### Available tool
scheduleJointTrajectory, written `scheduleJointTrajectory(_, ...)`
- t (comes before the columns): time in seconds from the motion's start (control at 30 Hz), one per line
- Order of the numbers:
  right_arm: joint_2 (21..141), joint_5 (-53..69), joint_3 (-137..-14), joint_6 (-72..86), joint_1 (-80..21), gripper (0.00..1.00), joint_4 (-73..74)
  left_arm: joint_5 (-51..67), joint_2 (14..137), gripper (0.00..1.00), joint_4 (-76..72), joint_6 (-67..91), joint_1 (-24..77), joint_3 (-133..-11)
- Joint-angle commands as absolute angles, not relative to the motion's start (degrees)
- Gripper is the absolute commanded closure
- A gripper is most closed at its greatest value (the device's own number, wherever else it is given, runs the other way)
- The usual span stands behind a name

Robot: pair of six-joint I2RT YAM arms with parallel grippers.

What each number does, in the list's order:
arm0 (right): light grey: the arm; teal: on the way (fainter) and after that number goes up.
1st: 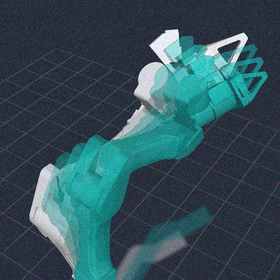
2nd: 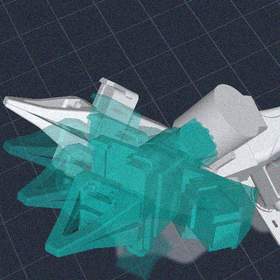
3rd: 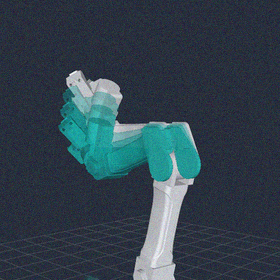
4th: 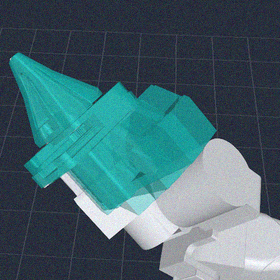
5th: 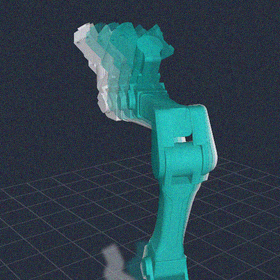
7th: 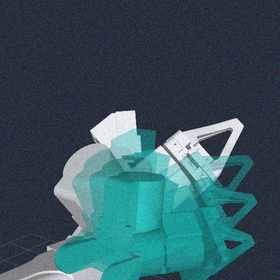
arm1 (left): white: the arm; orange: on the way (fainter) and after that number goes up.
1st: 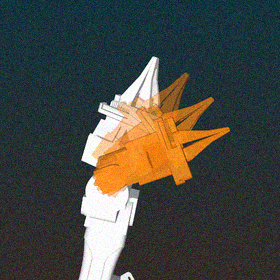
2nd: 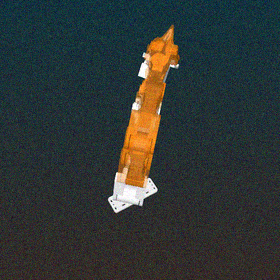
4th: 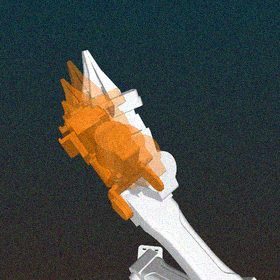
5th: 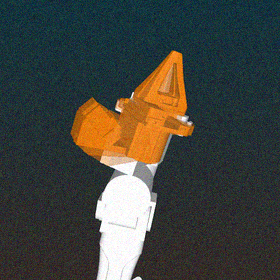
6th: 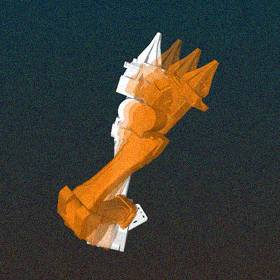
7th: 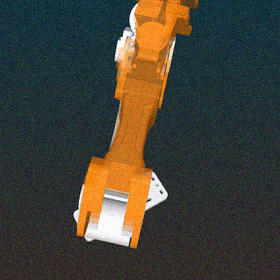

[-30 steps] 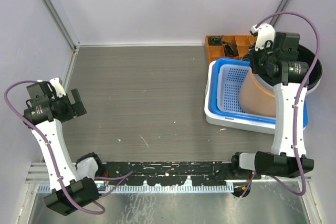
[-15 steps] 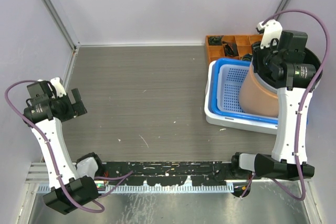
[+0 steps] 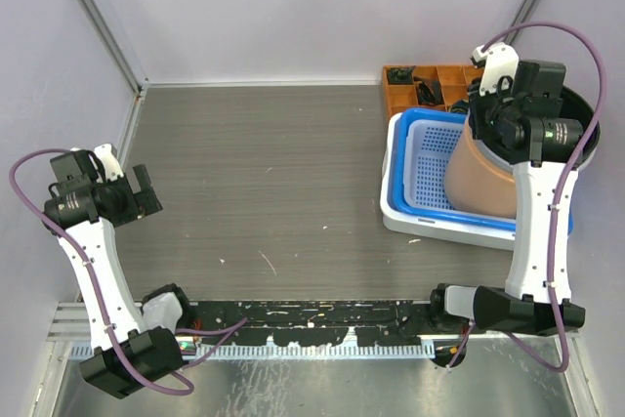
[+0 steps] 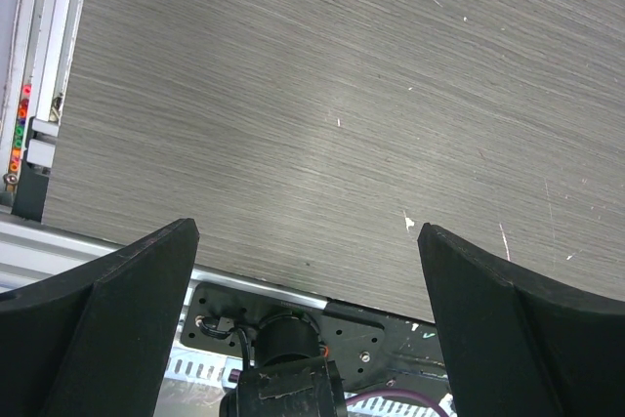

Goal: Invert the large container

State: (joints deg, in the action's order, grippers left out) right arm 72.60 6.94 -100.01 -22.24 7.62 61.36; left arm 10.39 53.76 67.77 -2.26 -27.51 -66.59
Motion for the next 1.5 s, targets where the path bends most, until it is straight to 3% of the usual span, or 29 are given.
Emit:
scheduleJointTrajectory(0.0,71.3,8.1,-100.3,-21.4,7.7,0.72,60.3,11.3,53.3,0.01,66.7,-2.7,-27.8,-67.3)
scheduleJointTrajectory(0.13,71.7,8.7,-100.7,-21.1,7.7,0.73,60.8,11.4,53.5,0.01,66.6,-2.8,-27.8,-67.2)
scheduleJointTrajectory(0.37,72.1,9.4,-103.1,-20.1,7.7,1.00,61.6,11.5,53.3,0.01,66.6,-2.8,-27.7,-67.2)
scheduleJointTrajectory(0.57,73.4,9.7,-114.2,-20.6,7.8,1.00,64.9,11.3,53.4,0.01,66.7,-2.8,-27.7,-67.3)
scheduleJointTrajectory(0.8,77.8,12.7,-140.4,-20.7,7.7,1.00,69.3,11.1,54.4,0.01,66.7,-2.7,-27.7,-67.3)
scheduleJointTrajectory(1.03,78.8,37.9,-148.1,-21.5,7.7,1.00,72.3,10.7,54.7,0.01,66.6,-2.6,-27.7,-67.3)
scheduleJointTrajectory(1.27,75.3,44.9,-146.4,-18.4,7.7,1.00,61.7,10.2,54.7,0.01,66.6,-2.5,-27.7,-67.3)
scheduleJointTrajectory(1.47,79.8,51.0,-153.6,-15.2,8.1,1.00,59.1,9.9,55.2,0.01,66.6,-2.4,-27.7,-67.3)
